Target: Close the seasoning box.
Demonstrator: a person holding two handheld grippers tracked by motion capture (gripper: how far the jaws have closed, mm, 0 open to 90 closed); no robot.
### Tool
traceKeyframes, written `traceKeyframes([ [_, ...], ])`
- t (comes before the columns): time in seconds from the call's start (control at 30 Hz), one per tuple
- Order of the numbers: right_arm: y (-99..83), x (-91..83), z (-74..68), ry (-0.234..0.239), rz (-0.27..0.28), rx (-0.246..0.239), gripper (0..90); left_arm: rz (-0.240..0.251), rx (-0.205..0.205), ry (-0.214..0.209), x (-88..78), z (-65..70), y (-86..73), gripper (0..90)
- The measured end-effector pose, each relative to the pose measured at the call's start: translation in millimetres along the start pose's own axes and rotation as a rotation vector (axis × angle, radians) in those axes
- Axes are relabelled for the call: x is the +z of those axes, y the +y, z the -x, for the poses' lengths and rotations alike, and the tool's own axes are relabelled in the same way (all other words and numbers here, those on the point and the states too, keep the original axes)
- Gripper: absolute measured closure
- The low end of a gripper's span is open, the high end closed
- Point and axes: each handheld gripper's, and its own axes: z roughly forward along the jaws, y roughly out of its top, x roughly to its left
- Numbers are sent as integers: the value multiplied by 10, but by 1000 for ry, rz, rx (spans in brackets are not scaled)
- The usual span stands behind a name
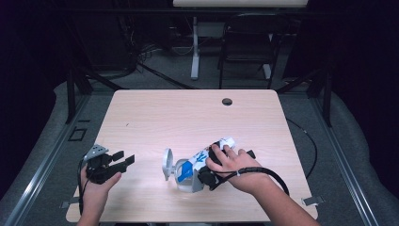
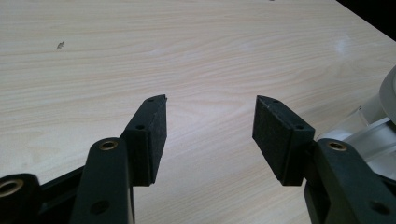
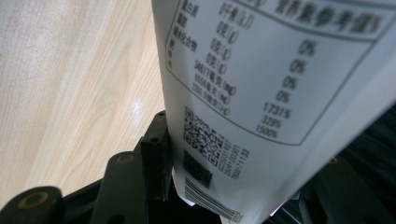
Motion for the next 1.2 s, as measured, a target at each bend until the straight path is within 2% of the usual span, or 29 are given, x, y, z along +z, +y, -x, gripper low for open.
traceKeyframes([
  [1.2, 9, -8, 4, -8, -8, -12, 515, -3, -6, 3, 3, -13, -10, 453],
])
